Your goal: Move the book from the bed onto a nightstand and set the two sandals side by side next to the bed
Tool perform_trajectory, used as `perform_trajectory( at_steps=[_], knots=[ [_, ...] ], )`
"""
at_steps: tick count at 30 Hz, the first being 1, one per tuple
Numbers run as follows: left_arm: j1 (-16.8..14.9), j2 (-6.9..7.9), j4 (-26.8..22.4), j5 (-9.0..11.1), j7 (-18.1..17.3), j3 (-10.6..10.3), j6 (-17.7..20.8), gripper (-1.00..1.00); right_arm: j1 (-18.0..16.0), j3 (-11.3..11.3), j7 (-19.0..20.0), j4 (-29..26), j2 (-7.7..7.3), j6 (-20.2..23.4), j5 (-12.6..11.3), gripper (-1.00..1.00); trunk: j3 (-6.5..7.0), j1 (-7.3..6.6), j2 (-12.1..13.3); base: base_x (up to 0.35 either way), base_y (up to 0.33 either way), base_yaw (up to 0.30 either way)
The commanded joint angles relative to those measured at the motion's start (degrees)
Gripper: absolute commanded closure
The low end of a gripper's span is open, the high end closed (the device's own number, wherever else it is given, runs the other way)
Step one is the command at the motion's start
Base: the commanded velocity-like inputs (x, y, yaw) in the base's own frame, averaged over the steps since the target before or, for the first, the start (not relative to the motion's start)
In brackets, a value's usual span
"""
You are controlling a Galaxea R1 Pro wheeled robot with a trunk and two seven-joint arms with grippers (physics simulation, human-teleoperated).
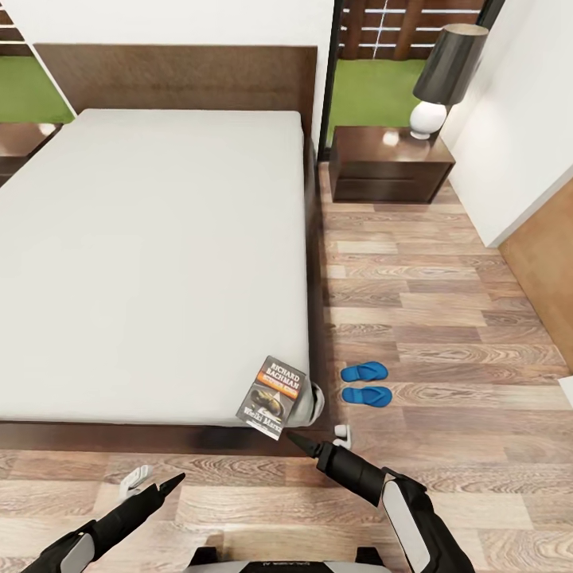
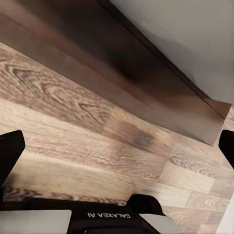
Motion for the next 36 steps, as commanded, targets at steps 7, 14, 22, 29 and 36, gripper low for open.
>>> perform_trajectory(
  at_steps=[7,14,22,29,36],
  knots=[
    [0.0,0.01,0.0,0.5,-0.2,0.0,0.6,-1.0,0.0,0.0,0.0,0.0,0.02,0.4,-0.4,-1.0,-1.29,1.54,-2.8,0.0,0.0,0.0],
    [0.0,-0.07,0.0,0.5,-0.2,0.0,0.6,-1.0,0.0,0.0,0.0,0.0,0.02,0.4,-0.4,-1.0,-2.55,3.08,-5.6,0.0,0.0,0.0],
    [0.0,-0.37,0.0,0.5,-0.2,0.0,0.6,-1.0,0.0,0.0,0.0,0.0,0.02,0.4,-0.4,-1.0,-3.98,4.84,-8.9,0.0,0.0,0.0],
    [0.0,-0.42,0.0,0.5,-0.1,0.0,0.6,-1.0,-0.1,0.0,0.0,0.0,0.02,0.4,-0.4,-1.0,-5.24,6.37,-11.7,0.0,0.0,0.0],
    [0.0,-0.43,0.0,0.5,-0.1,0.0,0.6,-1.0,0.0,0.0,0.0,0.0,0.02,0.4,-0.4,-1.0,-6.5,7.91,-14.5,0.0,0.0,0.0]
  ],
)
